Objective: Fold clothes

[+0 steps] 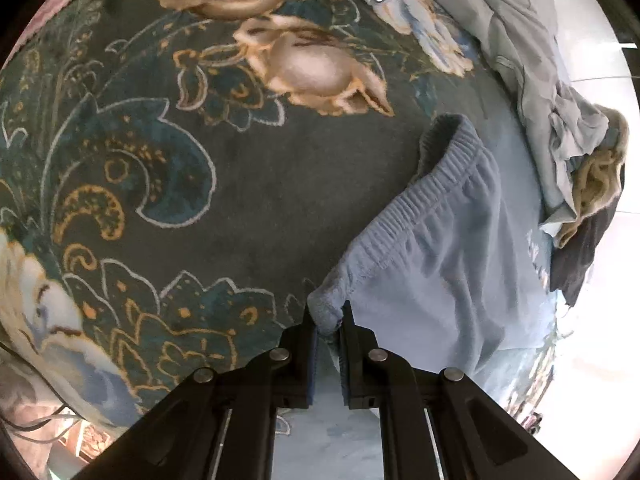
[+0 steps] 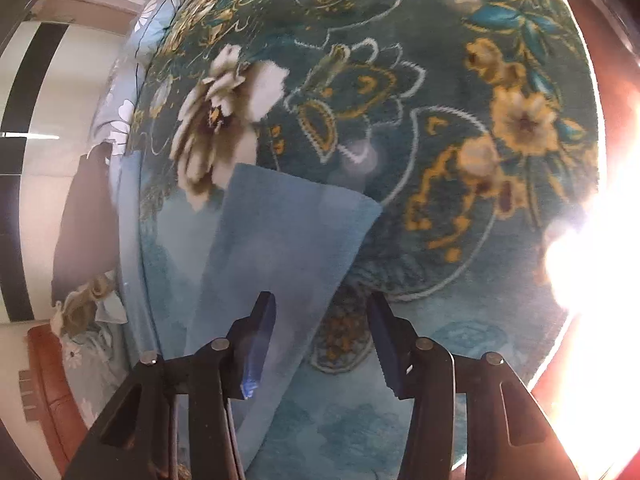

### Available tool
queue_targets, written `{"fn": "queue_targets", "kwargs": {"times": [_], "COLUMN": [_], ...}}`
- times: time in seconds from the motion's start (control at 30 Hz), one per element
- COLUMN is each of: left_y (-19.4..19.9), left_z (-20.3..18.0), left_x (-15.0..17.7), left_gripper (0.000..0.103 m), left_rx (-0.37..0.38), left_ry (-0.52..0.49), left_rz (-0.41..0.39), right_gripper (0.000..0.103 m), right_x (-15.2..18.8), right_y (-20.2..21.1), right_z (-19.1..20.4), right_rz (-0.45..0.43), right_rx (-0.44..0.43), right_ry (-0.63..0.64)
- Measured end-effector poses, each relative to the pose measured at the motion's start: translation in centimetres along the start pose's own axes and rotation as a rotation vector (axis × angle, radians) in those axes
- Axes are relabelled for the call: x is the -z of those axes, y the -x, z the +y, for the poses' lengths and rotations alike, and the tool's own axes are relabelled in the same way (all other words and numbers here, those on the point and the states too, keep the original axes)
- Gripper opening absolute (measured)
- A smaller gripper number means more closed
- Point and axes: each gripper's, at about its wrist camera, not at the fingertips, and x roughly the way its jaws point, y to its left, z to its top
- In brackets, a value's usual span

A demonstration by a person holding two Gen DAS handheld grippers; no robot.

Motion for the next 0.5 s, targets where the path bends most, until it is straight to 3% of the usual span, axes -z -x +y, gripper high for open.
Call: {"fn": "queue_targets", "kwargs": {"times": [0.03, 0.07, 0.1, 0.27, 0.4, 0.5], "left_y": [-0.1, 0.1, 0.4, 3.6, 6.6, 6.3], "left_z": [0.2, 0.4, 0.6, 1.4, 1.1, -1.8], "left_x": [0.0, -0.1, -0.2, 0.4, 0.9, -0.7], "left_gripper": [0.009, 0.009, 0.009, 0.009, 0.009, 0.009], "left_rx": [0.002, 0.008, 0.015, 0.105, 0.224, 0.295], "left_ry": [0.001, 0.003, 0.005, 0.057, 0.129, 0.188], "left_rz": [0.004, 0.006, 0.007, 0.019, 0.028, 0.027], "right_gripper": [0.016, 0.007, 0.004, 0.002, 0.002, 0.002], "right_x": [0.0, -0.1, -0.1, -0.8, -2.4, -4.2], "right_y": [0.0, 0.1, 0.1, 2.4, 6.0, 7.4], "right_z": [0.3, 0.5, 0.8, 3.4, 8.5, 13.2], "right_rz": [-0.002, -0.004, -0.006, -0.056, -0.111, -0.128], "right_rx": [-0.009, -0.017, -0.026, -0.102, -0.144, -0.141], "right_ry": [-0.004, -0.008, -0.011, -0.011, 0.063, 0.134]}}
